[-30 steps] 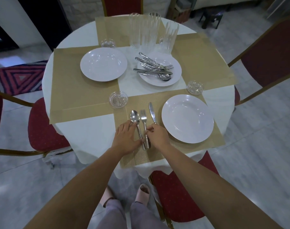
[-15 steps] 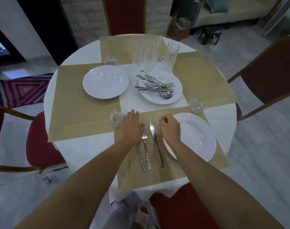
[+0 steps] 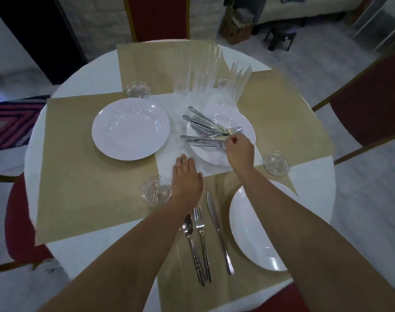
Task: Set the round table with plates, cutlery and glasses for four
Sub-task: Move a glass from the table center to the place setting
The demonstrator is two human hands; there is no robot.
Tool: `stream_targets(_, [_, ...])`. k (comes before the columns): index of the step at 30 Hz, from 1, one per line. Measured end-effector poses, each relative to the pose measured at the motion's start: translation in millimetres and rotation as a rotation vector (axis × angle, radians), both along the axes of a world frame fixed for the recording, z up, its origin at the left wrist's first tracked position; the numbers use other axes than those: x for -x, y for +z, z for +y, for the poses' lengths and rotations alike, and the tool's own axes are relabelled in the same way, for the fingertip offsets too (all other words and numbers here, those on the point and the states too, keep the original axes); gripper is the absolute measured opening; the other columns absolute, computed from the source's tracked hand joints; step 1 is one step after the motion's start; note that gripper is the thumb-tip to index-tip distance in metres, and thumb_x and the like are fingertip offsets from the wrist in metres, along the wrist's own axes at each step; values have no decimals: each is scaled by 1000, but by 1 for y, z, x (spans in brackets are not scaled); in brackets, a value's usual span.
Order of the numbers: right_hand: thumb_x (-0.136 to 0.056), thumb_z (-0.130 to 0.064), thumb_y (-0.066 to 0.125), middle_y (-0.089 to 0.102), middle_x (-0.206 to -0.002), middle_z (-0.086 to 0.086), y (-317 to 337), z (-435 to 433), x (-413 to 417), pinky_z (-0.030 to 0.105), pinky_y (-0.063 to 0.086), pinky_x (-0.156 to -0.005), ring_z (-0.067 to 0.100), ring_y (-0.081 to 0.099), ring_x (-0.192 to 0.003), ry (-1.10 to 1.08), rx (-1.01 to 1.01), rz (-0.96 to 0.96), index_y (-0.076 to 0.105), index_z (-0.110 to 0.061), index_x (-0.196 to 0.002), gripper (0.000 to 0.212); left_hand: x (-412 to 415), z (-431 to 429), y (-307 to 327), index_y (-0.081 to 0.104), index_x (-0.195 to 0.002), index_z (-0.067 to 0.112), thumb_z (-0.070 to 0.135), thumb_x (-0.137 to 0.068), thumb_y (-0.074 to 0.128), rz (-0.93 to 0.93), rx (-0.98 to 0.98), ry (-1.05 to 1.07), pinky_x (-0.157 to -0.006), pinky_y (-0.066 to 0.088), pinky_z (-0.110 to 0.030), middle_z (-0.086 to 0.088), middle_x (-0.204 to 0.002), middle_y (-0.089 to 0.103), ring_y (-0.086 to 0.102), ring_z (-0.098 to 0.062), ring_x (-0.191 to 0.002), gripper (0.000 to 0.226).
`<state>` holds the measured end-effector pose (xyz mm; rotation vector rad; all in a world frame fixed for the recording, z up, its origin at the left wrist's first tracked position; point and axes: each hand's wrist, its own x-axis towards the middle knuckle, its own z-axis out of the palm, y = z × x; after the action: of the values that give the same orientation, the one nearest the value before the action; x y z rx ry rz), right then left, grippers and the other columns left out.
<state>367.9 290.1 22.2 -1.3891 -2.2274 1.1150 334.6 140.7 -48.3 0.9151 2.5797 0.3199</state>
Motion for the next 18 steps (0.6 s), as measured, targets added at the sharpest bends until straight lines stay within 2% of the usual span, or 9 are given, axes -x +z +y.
stream_targets(2, [-91, -22, 54, 68, -101, 2, -1, 15, 23, 27, 41, -73, 23, 62, -94, -15, 2, 12, 66, -15, -103, 18, 5, 5, -4, -2, -152, 4, 29, -103, 17, 28, -7, 2, -121, -3, -42, -17, -160, -9, -10, -30, -148, 59])
stream_targets(6, [-87, -31, 65, 53, -131, 7, -1, 42, 66, 31, 43, -90, 24, 56, -115, -61, 43, 37, 54, -10, -129, 48, 6, 11, -15, 1, -152, 2, 31, -99, 7, 85, -15, -1, -120, -5, -45, -19, -160, -6, -7, -32, -148, 60])
stream_targets(8, [-85, -35, 69, 47, -136, 10, -3, 54, 83, 37, 43, -98, 27, 50, -123, -94, 44, 25, 47, -8, -136, 62, 4, 12, -18, 14, -151, 0, 31, -95, 4, 124, -49, 28, -119, -1, -46, -21, -159, 8, 6, -35, -148, 65])
stream_targets(11, [-83, -36, 72, 44, -139, 14, -4, 69, 100, 37, 40, -100, 32, 45, -128, -145, 10, -19, 41, -5, -141, 72, 3, 15, -25, 35, -144, -2, 30, -96, 19, 196, -84, 65, -116, 17, -51, -23, -152, 32, 29, -37, -142, 60])
stream_targets(14, [-83, -38, 73, 42, -143, 15, -6, 85, 111, 37, 38, -102, 33, 41, -132, -178, -13, -52, 36, -4, -143, 78, 2, 16, -27, 36, -144, -3, 29, -96, 23, 184, -117, 64, -116, 22, -52, -23, -151, 32, 29, -37, -142, 59])
stream_targets(18, [-81, -41, 75, 39, -148, 13, -7, 109, 127, 38, 35, -106, 33, 38, -136, -219, 3, -51, 30, -5, -147, 88, 2, 16, -31, 33, -145, -3, 29, -96, 23, 178, -132, 73, -118, 18, -52, -22, -153, 30, 26, -36, -143, 59])
